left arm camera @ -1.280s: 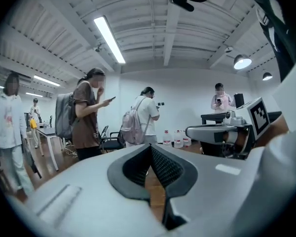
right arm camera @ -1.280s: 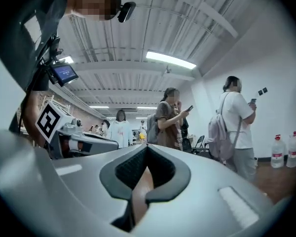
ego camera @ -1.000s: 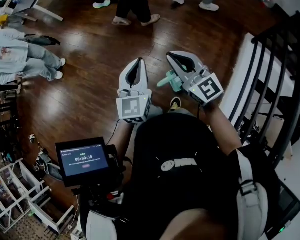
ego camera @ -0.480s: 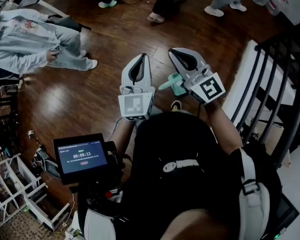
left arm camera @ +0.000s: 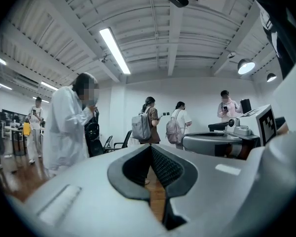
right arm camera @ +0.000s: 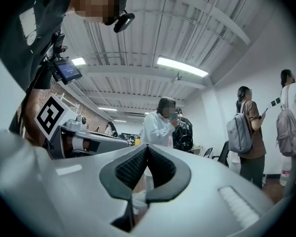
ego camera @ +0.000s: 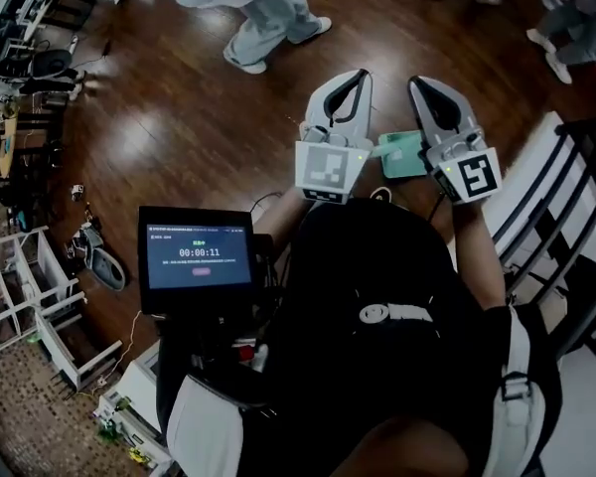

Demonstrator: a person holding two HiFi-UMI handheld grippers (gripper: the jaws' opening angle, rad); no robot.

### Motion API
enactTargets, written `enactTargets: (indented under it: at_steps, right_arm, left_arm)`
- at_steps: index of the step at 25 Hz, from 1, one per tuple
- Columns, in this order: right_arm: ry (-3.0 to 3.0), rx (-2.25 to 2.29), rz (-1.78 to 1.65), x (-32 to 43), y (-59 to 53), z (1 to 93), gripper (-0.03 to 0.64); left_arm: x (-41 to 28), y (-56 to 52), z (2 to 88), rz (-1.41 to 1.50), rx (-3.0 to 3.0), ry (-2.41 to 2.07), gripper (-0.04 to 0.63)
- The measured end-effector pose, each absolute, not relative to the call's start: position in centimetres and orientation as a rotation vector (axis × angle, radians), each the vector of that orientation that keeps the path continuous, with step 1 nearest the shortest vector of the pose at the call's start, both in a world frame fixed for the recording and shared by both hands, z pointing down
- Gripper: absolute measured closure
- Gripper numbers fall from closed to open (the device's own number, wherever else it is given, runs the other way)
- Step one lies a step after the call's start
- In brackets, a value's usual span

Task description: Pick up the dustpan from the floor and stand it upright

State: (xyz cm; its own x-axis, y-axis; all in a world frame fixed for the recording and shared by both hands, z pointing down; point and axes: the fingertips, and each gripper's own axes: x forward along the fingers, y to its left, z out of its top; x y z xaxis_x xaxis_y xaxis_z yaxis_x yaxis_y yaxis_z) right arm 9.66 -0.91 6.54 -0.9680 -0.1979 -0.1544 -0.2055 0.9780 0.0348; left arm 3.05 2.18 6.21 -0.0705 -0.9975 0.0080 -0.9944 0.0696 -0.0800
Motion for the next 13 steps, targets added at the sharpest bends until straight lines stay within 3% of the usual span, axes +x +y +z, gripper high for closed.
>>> enactTargets:
  at_steps: [13]
  right_arm:
    - [2.986,-0.248,0.090,8.2,-0.2,6.9,0.614]
  left_arm:
    - [2.1,2.5,6.3,-0.090,-2.079,2.291,0.575]
